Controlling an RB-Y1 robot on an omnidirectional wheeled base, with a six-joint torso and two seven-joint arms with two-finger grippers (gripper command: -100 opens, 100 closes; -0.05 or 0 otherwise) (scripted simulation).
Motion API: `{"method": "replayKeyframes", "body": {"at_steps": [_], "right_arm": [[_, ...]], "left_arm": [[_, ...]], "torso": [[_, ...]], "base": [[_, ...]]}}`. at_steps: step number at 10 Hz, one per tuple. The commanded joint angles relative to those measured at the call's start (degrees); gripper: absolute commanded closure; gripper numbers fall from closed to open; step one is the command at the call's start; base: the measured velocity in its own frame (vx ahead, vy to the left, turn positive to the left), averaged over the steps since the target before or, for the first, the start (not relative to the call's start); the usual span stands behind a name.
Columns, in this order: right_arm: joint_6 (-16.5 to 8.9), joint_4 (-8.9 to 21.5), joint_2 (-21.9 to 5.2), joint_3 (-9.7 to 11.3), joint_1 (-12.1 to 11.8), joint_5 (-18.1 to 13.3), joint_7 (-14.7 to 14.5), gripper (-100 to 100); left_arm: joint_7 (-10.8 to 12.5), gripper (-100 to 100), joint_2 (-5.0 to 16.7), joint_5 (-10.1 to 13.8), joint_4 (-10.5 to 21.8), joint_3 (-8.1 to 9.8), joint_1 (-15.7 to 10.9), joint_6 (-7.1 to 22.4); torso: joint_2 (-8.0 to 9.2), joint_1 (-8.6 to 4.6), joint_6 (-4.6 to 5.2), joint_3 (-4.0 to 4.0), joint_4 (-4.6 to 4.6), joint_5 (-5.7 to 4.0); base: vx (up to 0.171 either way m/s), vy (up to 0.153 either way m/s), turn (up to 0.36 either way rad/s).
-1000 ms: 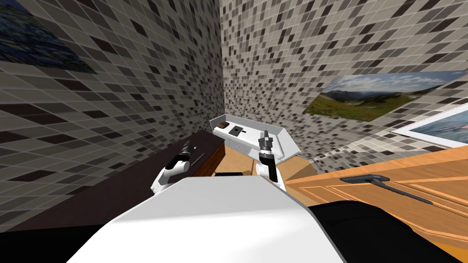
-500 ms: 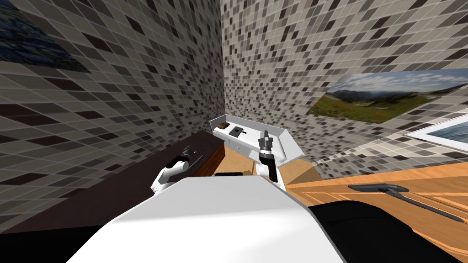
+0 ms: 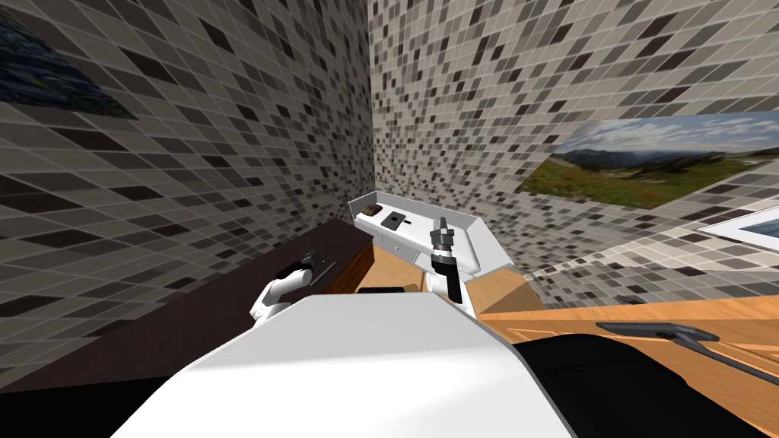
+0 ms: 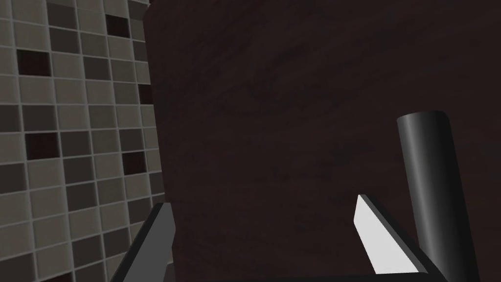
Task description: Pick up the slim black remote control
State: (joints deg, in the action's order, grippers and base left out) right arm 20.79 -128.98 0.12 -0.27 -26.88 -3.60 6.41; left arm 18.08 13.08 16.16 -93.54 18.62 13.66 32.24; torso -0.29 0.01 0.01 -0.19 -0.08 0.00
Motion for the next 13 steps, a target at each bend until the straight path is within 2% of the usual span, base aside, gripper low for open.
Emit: {"method": "replayKeyframes", "body": {"at_steps": [1, 2, 3, 4, 6, 7, 8, 9, 10, 11, 12, 13], "right_arm": [[0.0, 0.0, 0.0, 0.0, 0.0, 0.0, 0.0, 0], [0.0, 0.0, 0.0, 0.0, 0.0, 0.0, 0.0, 0], [0.0, 0.0, 0.0, 0.0, 0.0, 0.0, 0.0, 0], [0.0, 0.0, 0.0, 0.0, 0.0, 0.0, 0.0, 0], [0.0, 0.0, 0.0, 0.0, 0.0, 0.0, 0.0, 0], [0.0, 0.0, 0.0, 0.0, 0.0, 0.0, 0.0, 0], [0.0, 0.0, 0.0, 0.0, 0.0, 0.0, 0.0, 0], [0.0, 0.0, 0.0, 0.0, 0.0, 0.0, 0.0, 0], [0.0, 0.0, 0.0, 0.0, 0.0, 0.0, 0.0, 0], [0.0, 0.0, 0.0, 0.0, 0.0, 0.0, 0.0, 0], [0.0, 0.0, 0.0, 0.0, 0.0, 0.0, 0.0, 0], [0.0, 0.0, 0.0, 0.0, 0.0, 0.0, 0.0, 0]], "left_arm": [[0.4, -100, 1.0, 1.0, 2.9, 0.77, -1.0, 2.9], [0.4, -100, 1.0, 1.0, 3.5, 0.77, -1.0, 4.0], [0.7, -100, 1.6, 1.7, 5.8, 1.37, -1.5, 5.7], [0.7, -100, 1.6, 1.7, 5.9, 1.37, -1.5, 7.2], [1.0, -100, 2.3, 2.4, 8.3, 1.94, -2.1, 10.2], [1.2, -100, 3.1, 3.0, 10.6, 2.47, -2.6, 11.8], [1.2, -100, 3.1, 3.0, 10.6, 2.47, -2.6, 13.0], [1.4, -100, 3.8, 3.6, 12.9, 2.95, -3.0, 14.5], [1.4, -100, 3.8, 3.6, 12.9, 2.95, -3.0, 15.8], [1.5, -100, 4.5, 4.2, 15.0, 3.39, -3.4, 17.6], [1.5, -100, 4.5, 4.2, 15.0, 3.39, -3.4, 18.3], [1.6, -100, 5.3, 4.7, 17.0, 3.79, -3.8, 20.5]], "torso": [[0.0, 0.0, 0.0, 0.0, 0.0, 0.0], [0.01, -0.01, 0.0, 0.01, 0.01, 0.0], [0.06, -0.01, 0.0, 0.03, 0.02, -0.01], [0.03, -0.02, 0.0, 0.02, 0.01, -0.01], [0.02, 0.02, 0.0, 0.02, 0.01, 0.0], [0.04, 0.03, 0.0, 0.02, 0.01, 0.0], [0.04, 0.0, 0.0, 0.02, 0.01, 0.0], [0.08, 0.03, 0.0, 0.05, 0.02, 0.0], [0.09, 0.02, -0.01, 0.05, 0.02, 0.0], [0.1, 0.04, 0.0, 0.06, 0.03, 0.0], [0.06, 0.06, 0.0, 0.04, 0.02, 0.01], [0.09, 0.03, 0.0, 0.05, 0.02, 0.0]], "base": [[0.068, -0.021, 0.017], [0.06, -0.018, 0.013], [0.071, -0.022, 0.022], [0.061, -0.017, 0.013], [0.07, -0.011, 0.012], [0.068, -0.018, 0.011], [0.057, -0.009, 0.01], [0.058, -0.012, 0.009], [0.053, -0.005, 0.01], [0.069, 0.0, 0.006], [0.055, -0.008, 0.004], [0.059, -0.014, 0.006]]}}
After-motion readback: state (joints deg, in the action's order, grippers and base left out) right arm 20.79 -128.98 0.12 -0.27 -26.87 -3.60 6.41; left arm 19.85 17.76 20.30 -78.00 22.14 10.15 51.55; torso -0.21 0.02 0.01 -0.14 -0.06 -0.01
